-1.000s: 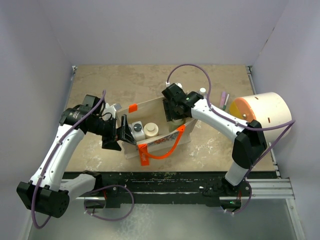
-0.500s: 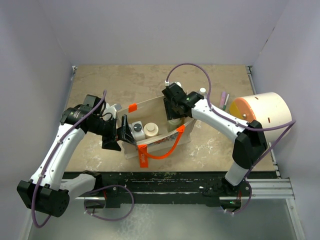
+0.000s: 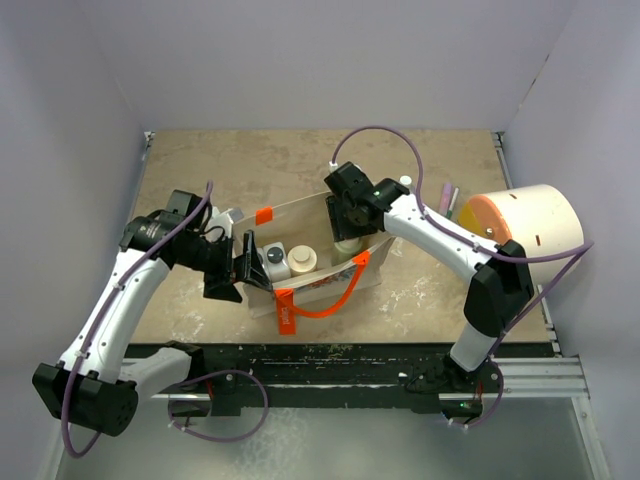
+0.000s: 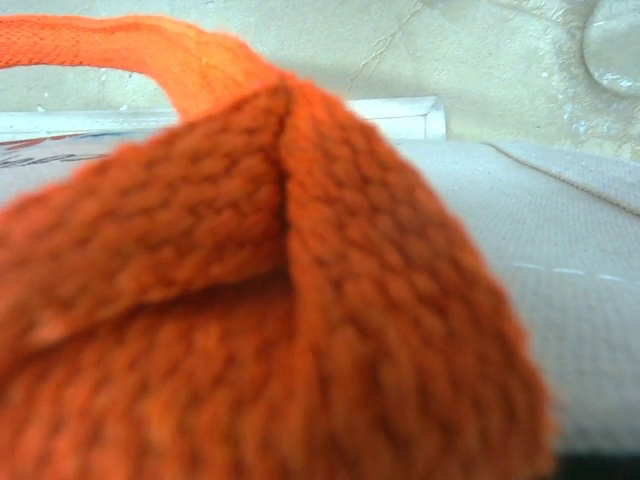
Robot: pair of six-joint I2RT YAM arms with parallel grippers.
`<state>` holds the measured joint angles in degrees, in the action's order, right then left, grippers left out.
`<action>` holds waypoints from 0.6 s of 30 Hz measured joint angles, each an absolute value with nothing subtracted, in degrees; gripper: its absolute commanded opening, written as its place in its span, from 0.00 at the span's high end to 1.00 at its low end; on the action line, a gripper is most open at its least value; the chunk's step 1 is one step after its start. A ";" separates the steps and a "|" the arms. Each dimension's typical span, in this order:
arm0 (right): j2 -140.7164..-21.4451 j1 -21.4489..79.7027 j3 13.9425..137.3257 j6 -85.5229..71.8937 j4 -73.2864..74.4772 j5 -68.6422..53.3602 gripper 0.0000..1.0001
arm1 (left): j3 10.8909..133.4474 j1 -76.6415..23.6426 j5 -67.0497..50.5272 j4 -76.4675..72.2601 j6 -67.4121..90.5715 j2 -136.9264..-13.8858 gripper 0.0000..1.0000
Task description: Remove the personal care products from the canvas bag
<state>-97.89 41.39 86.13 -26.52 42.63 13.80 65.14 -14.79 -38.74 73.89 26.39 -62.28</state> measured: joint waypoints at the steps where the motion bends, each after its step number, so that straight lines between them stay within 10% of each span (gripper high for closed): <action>1: -97.89 41.39 86.37 -26.87 42.87 13.43 1.00 | 65.14 -14.79 -38.74 73.87 26.41 -62.15 0.01; 18: -97.71 41.17 91.81 -33.36 47.16 10.50 1.00 | 64.25 -15.22 -38.79 73.67 28.49 -58.08 0.01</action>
<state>-97.71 41.17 91.81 -33.36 47.16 10.50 64.25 -15.22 -38.79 73.67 28.49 -58.08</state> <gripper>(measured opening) 0.520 0.994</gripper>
